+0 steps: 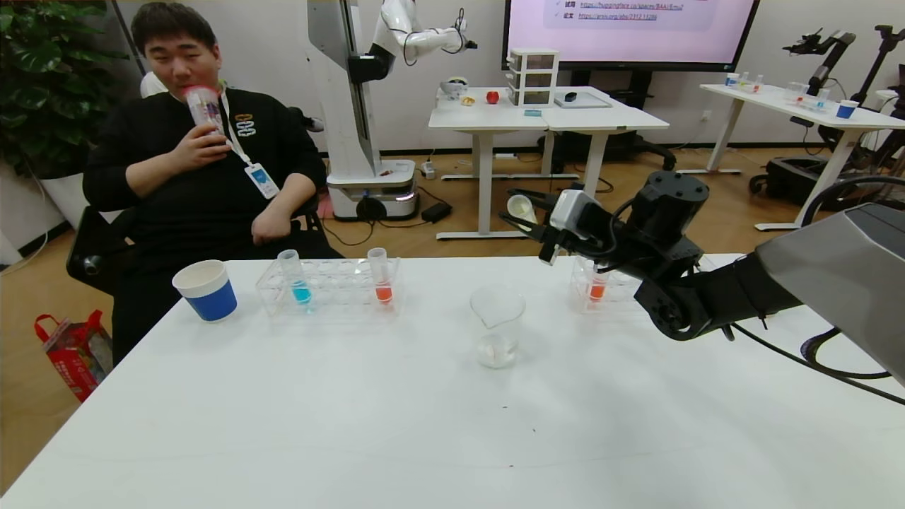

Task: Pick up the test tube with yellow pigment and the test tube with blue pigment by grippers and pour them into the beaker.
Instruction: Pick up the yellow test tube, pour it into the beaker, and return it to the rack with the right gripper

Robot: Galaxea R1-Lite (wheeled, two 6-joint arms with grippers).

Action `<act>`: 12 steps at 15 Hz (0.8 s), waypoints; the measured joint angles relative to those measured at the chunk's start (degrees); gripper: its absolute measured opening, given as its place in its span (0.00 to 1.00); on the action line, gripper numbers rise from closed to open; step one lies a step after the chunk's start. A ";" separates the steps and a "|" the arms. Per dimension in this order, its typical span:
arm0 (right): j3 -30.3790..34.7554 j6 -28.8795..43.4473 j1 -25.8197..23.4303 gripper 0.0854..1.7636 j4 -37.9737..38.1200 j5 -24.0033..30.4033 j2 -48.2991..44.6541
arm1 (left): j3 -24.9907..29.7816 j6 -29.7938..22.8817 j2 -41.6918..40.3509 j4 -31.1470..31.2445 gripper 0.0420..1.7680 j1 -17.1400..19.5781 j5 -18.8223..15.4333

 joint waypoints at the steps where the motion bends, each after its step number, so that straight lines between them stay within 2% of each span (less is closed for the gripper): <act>1: 0.66 -2.15 0.20 0.24 -0.34 0.45 0.05 | 0.00 0.02 0.00 -0.02 0.99 0.00 0.00; 6: 5.53 -9.87 1.80 0.24 -2.85 4.89 0.09 | 0.00 0.00 0.00 0.00 0.99 0.00 0.00; 12: 6.97 -22.11 1.44 0.24 -4.91 8.25 1.16 | 0.00 0.00 0.00 0.00 0.99 0.00 0.00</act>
